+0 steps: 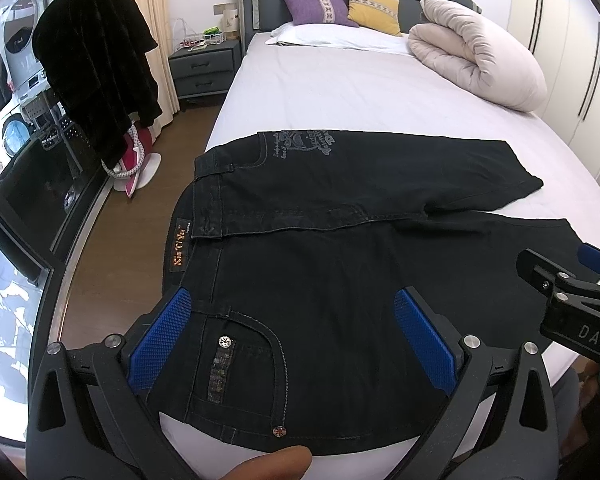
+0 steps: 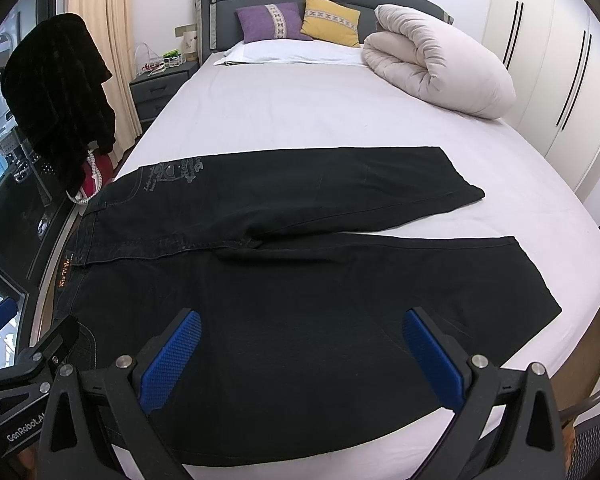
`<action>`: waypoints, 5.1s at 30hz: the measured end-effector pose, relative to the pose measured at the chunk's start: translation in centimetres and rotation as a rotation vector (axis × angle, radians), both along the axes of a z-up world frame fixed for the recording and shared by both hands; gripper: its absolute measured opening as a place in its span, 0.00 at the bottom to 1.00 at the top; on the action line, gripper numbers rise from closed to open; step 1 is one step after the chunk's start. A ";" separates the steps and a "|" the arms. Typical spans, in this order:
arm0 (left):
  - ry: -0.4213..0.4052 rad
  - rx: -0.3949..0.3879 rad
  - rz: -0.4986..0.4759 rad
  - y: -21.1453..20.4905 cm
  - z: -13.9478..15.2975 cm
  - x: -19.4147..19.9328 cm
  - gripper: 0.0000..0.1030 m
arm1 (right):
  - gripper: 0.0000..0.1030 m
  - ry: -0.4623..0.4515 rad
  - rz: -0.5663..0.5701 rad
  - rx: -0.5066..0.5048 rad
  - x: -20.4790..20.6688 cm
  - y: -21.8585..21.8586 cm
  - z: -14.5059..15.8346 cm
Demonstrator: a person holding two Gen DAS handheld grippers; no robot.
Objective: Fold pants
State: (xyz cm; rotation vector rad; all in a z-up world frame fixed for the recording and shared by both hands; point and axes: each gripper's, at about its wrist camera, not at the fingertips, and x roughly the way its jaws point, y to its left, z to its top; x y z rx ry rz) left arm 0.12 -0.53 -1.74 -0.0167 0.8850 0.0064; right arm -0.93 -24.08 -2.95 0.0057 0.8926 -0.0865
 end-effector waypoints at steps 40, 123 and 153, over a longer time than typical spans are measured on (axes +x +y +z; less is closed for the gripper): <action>0.115 -0.105 -0.425 6.3 -3.9 26.5 1.00 | 0.96 0.017 0.527 0.125 12.8 -2.1 -1.6; 0.051 0.227 -0.849 1.2 -8.1 1.3 0.09 | 0.03 0.165 1.093 -0.297 2.6 5.6 -5.3; -0.006 0.227 -0.926 2.4 -6.7 -3.8 0.09 | 0.45 -0.055 1.077 -0.696 -5.7 6.1 -7.5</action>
